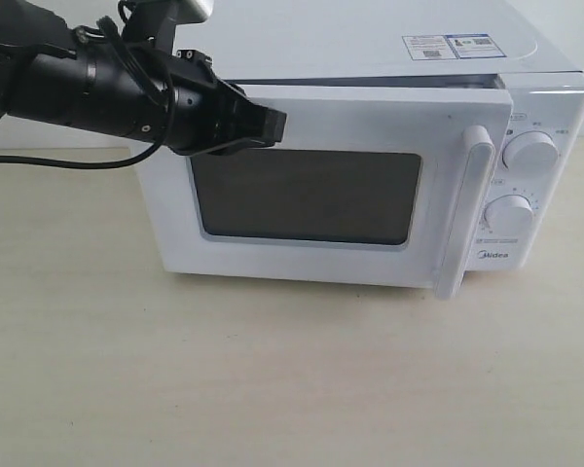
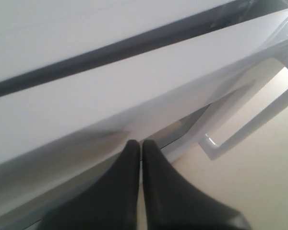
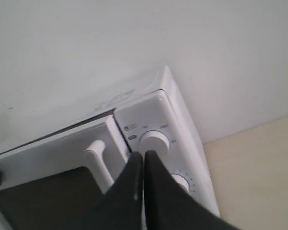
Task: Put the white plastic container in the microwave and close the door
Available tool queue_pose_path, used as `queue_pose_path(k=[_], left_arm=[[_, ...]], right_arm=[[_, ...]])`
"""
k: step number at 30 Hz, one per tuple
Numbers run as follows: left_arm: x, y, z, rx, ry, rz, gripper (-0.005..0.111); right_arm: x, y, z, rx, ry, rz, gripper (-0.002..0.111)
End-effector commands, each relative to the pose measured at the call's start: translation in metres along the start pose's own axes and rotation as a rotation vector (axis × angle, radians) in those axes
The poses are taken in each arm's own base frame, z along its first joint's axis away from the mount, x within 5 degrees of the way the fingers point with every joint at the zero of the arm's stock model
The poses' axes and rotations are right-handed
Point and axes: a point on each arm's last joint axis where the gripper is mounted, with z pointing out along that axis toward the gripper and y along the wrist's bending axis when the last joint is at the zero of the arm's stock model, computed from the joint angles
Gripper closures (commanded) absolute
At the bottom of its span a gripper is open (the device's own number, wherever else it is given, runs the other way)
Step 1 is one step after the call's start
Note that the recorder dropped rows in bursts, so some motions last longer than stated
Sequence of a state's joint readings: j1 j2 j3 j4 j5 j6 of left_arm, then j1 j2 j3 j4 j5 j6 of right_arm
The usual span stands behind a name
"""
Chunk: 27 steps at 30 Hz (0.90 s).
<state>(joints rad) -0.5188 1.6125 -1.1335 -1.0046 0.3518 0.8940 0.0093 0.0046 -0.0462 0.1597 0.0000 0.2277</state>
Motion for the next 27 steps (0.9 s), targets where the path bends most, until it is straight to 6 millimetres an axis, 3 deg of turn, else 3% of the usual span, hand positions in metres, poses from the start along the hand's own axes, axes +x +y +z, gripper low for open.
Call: queue_pose_path(k=[1,8,14,21,27], left_arm=[[-0.002,-0.002,0.000,0.004,-0.007,0.001,0.102],[-0.009,-0.011,-0.019,0.043,-0.032,0.013,0.102],[-0.007,-0.021,-0.061,0.023,-0.101,0.054,0.102],[0.036,-0.027,-0.100,-0.004,-0.101,0.032,0.102],[0.075,-0.031,-0.125,-0.012,-0.098,0.003,0.102]], right_arm=[[-0.025,0.016,-0.004,-0.130,-0.032,-0.105,0.108],[-0.044,0.036,0.002,-0.327,0.045,-0.212,0.108],[-0.047,0.064,0.040,-0.417,0.237,-0.292,0.108],[-0.012,0.094,0.106,-0.419,0.381,-0.374,0.108],[0.016,0.109,0.160,-0.346,0.414,-0.309,0.108]])
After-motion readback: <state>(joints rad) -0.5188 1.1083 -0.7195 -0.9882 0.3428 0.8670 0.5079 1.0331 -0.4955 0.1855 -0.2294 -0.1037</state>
